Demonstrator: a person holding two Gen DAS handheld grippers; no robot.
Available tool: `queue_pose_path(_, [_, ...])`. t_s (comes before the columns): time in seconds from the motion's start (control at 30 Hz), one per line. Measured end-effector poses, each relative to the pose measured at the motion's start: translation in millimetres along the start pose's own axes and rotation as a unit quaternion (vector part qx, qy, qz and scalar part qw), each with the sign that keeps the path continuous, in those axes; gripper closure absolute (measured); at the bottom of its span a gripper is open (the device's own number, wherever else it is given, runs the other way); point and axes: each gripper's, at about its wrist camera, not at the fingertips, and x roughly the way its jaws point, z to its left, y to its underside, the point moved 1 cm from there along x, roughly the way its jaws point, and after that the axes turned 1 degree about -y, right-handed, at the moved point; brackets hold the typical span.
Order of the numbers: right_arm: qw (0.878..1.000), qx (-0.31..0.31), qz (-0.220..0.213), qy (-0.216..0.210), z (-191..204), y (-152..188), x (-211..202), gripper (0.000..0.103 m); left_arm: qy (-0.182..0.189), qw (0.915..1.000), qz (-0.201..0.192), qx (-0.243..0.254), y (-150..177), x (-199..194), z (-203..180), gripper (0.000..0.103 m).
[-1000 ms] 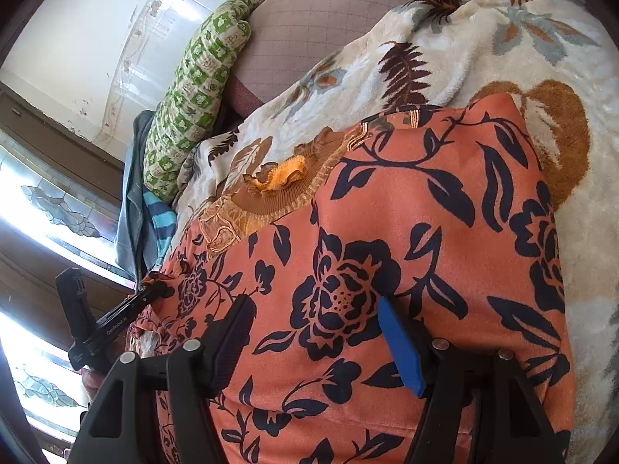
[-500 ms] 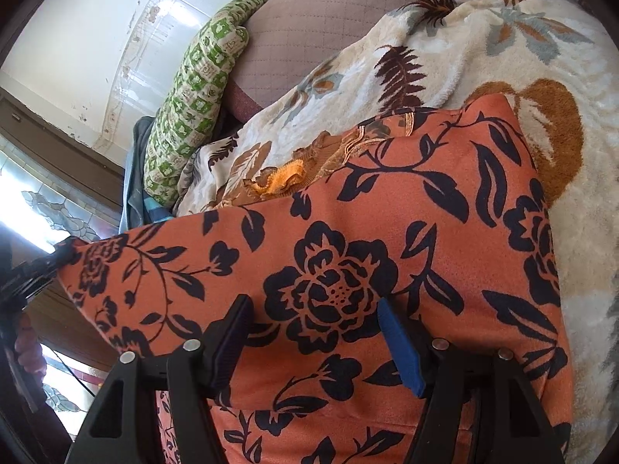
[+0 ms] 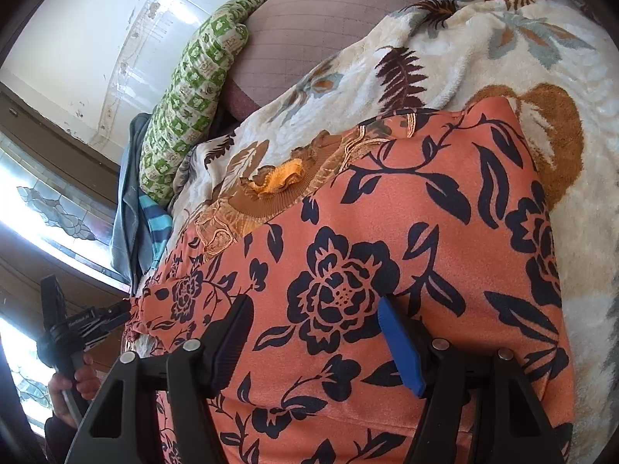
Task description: Fold small clothes
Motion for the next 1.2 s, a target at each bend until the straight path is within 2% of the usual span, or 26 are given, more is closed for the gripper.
queue_pose_path(0.13, [1.0,0.0,0.0,0.0,-1,1,0,0.033,0.0,0.9997,-0.017,0.015,0,8,-9,0.03])
queue_pose_path(0.23, [1.0,-0.004,0.001,0.002,0,1,0,0.033,-0.022,0.9976,-0.018,0.063,-8,24,-23,0.033])
queue_pose_path(0.3, [1.0,-0.003,0.002,0.001,0,1,1,0.033,-0.034,0.9934,-0.004,0.109,-10,36,-33,0.057])
queue_pose_path(0.33, [1.0,-0.002,0.002,0.001,0,1,1,0.033,-0.054,0.9897,0.019,0.131,-9,45,-38,0.078])
queue_pose_path(0.37, [1.0,-0.002,0.002,0.001,0,0,2,0.033,-0.072,0.9863,0.044,0.142,-7,54,-40,0.091])
queue_pose_path(0.43, [1.0,-0.001,0.003,0.0,0,0,2,0.033,-0.073,0.9843,0.062,0.148,-8,55,-44,0.093])
queue_pose_path(0.5, [1.0,-0.001,0.003,0.0,0,0,2,0.033,-0.068,0.9831,0.075,0.152,-17,42,-50,0.094])
queue_pose_path(0.57, [1.0,0.002,0.003,-0.002,0,-1,2,0.033,-0.031,0.9861,0.092,0.135,-33,21,-58,0.094])
queue_pose_path(0.77, [1.0,0.003,0.003,-0.002,-1,-1,2,0.033,0.012,0.9899,0.089,0.109,-101,-36,-99,0.094])
queue_pose_path(0.83, [1.0,0.003,0.003,-0.004,-2,-1,2,0.033,-0.004,0.9922,0.068,0.105,-113,-40,-103,0.087])
queue_pose_path(0.9, [1.0,0.004,0.004,-0.004,-2,-1,2,0.033,-0.07,0.9912,0.069,0.088,-113,-27,-87,0.066])
queue_pose_path(0.93, [1.0,0.004,0.004,-0.004,-2,-1,2,0.033,-0.109,0.9875,0.082,0.079,-109,-15,-75,0.048])
queue_pose_path(1.0, [1.0,0.004,0.005,-0.004,-1,-1,2,0.033,-0.144,0.9811,0.111,0.064,-94,10,-46,0.047])
queue_pose_path(1.07, [1.0,0.004,0.006,-0.004,-1,-2,2,0.033,-0.15,0.9779,0.139,0.045,-76,28,-20,0.047])
queue_pose_path(1.13, [1.0,0.005,0.006,-0.004,-1,-1,2,0.033,-0.135,0.9784,0.153,0.033,-57,39,-5,0.047])
queue_pose_path(1.2, [1.0,0.007,0.006,-0.003,-1,-1,2,0.033,-0.109,0.9844,0.136,0.025,-43,37,2,0.047])
